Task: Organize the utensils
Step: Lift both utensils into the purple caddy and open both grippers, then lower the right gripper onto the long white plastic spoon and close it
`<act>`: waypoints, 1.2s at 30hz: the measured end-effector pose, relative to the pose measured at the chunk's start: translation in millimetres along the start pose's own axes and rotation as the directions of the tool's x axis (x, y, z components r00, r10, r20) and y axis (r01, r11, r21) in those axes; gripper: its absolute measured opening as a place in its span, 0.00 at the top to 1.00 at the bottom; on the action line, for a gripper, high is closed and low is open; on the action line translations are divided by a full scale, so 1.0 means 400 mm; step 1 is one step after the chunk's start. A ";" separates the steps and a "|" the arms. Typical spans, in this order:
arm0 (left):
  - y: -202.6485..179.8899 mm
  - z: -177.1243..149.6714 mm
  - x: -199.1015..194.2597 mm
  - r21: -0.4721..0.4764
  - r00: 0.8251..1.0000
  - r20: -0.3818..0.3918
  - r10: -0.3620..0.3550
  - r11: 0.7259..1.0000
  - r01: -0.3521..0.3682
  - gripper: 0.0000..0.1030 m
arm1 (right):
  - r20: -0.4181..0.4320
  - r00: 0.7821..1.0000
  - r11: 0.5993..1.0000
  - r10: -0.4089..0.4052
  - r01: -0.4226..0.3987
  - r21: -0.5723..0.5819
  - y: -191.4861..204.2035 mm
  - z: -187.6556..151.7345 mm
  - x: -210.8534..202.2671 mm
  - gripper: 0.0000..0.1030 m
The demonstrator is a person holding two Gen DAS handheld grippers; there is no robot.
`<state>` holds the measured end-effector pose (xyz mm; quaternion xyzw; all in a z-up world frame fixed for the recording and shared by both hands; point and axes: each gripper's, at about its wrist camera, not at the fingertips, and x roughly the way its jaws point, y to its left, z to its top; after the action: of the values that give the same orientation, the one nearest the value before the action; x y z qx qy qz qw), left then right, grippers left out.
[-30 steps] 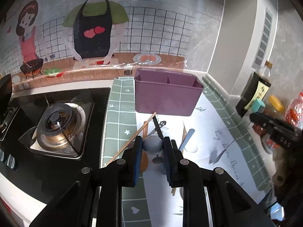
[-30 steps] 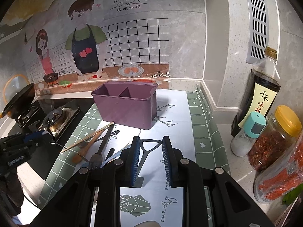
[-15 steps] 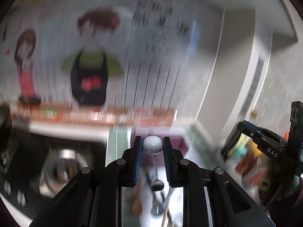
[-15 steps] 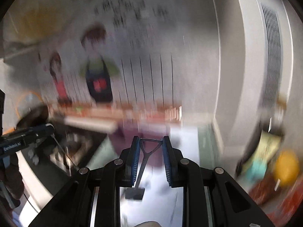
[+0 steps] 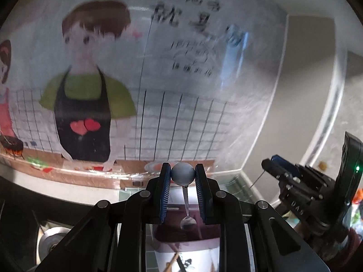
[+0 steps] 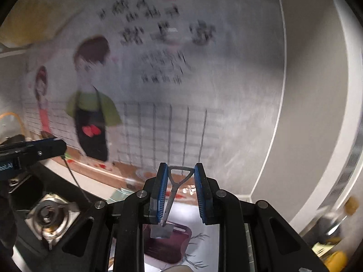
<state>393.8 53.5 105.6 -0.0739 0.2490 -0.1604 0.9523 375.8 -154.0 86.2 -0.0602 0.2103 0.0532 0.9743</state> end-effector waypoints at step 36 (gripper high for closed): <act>0.165 -0.490 -0.167 -0.245 0.959 -0.255 0.126 0.951 -0.190 0.29 | -0.425 0.892 0.988 0.152 -0.131 0.079 -0.013 -0.409 -0.136 0.71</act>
<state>258.9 126.4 -48.5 -0.1616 0.3849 -0.0559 0.9070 261.3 -186.3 -38.6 -0.0314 0.4251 0.1043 0.8986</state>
